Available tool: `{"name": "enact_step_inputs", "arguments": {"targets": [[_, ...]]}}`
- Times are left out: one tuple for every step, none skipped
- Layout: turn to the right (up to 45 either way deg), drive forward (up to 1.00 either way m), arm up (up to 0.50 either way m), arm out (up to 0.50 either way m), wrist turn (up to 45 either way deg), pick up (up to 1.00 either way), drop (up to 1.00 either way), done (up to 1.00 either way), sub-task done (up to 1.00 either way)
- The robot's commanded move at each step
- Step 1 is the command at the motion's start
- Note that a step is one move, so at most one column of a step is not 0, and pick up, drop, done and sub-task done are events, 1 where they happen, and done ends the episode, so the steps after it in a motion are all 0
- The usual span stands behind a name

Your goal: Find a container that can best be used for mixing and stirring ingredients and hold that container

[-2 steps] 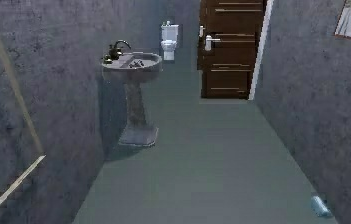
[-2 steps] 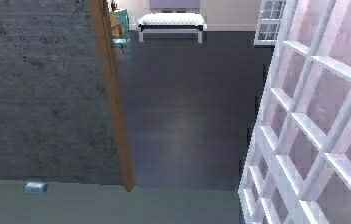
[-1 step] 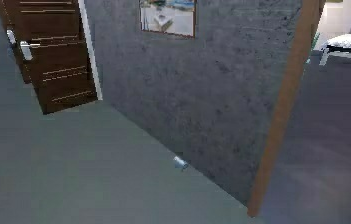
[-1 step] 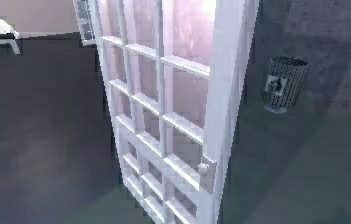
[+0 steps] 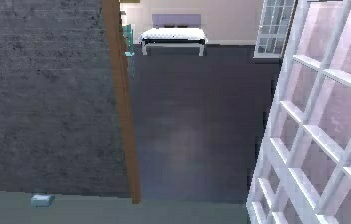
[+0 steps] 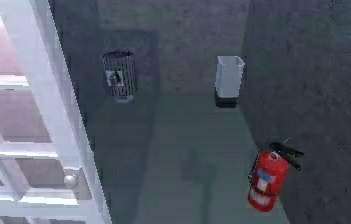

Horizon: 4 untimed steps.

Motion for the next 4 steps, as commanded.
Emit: {"name": "enact_step_inputs", "arguments": {"targets": [[0.0, 0.45, 0.00, 0.00, 0.0, 0.00, 0.00, 0.00, 0.00], [3.0, 0.00, 0.00, 0.00, 0.0, 0.00, 0.00, 0.00, 0.00], [3.0, 0.00, 0.00, 0.00, 0.0, 0.00, 0.00, 0.00, 0.00], [0.0, 0.50, 0.00, 0.00, 0.0, 0.00, 0.00, 0.00, 0.00]]}}
